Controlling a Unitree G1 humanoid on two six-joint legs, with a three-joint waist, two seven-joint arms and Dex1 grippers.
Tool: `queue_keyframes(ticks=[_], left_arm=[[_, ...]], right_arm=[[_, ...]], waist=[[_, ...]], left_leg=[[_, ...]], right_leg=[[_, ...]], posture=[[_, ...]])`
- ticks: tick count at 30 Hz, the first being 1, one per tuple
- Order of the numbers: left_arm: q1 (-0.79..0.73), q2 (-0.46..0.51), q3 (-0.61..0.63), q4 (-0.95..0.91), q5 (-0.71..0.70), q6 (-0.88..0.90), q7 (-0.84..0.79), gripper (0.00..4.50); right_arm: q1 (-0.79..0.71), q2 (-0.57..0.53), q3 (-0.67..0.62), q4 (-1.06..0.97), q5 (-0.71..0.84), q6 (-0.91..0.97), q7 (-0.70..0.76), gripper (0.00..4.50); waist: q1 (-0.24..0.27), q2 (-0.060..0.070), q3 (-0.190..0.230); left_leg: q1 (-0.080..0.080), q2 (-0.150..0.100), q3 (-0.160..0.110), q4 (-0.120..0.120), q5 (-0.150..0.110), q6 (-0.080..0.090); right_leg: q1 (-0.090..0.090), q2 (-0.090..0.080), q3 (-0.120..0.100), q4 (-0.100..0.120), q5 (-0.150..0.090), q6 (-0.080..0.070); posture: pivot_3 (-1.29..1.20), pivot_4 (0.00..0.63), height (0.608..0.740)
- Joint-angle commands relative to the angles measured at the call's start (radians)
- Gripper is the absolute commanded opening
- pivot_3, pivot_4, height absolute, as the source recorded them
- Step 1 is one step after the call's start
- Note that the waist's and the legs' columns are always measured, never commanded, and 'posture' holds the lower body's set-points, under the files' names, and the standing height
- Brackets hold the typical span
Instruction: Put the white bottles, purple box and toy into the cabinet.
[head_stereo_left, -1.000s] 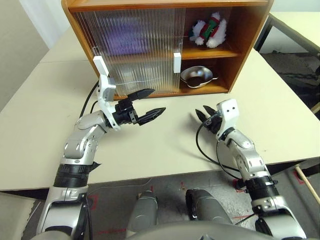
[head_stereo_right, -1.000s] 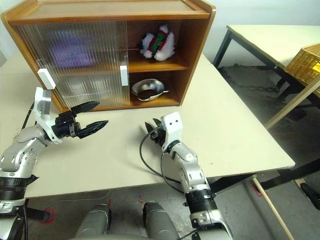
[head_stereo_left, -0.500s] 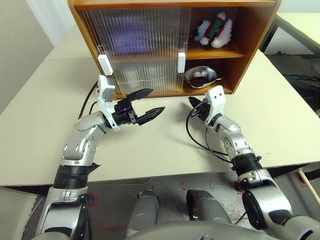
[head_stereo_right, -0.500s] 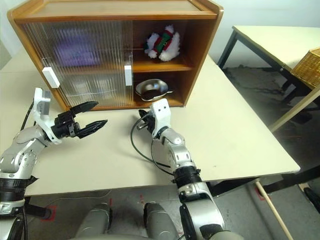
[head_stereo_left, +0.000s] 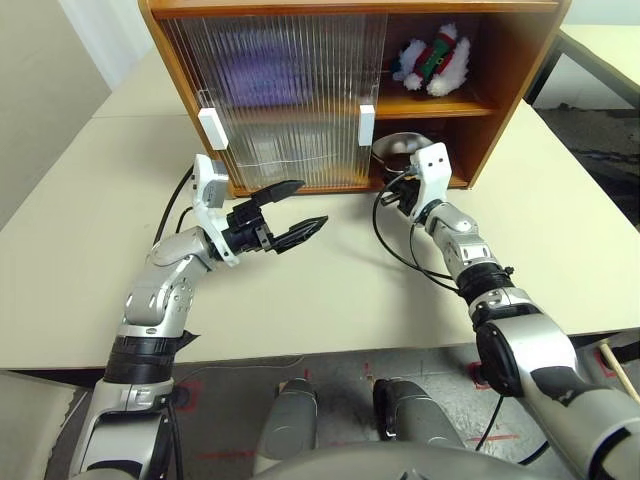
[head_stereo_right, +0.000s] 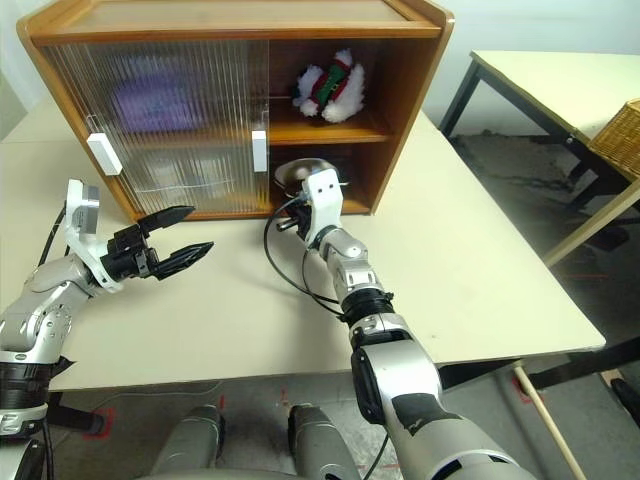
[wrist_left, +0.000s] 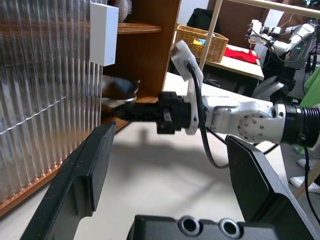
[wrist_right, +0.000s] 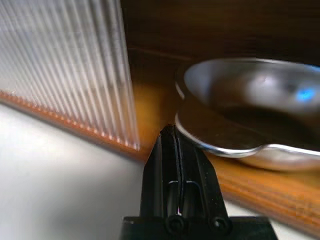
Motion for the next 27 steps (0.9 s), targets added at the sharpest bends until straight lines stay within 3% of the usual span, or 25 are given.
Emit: queue_keyframes(ticks=[1, 27], left_arm=[[0.011, 0.008, 0.008, -0.016, 0.002, -0.002, 0.0, 4.5], [-0.006, 0.038, 0.022, -0.036, -0.008, 0.026, 0.003, 4.5]], right_arm=[[-0.029, -0.006, -0.015, 0.066, -0.018, -0.024, -0.004, 0.05], [-0.189, -0.008, -0.089, 0.272, -0.042, 0.0, -0.108, 0.05]], waist=[[0.001, 0.0, 0.0], [0.012, -0.001, 0.001]], left_leg=[[0.0, 0.0, 0.0, 0.0, 0.0, 0.0], [-0.001, 0.004, 0.0, -0.002, -0.002, -0.003]], right_leg=[[0.0, 0.0, 0.0, 0.0, 0.0, 0.0], [-0.003, 0.0, 0.001, 0.0, -0.001, -0.003]], posture=[[0.14, 0.107, 0.74], [0.17, 0.11, 0.74]])
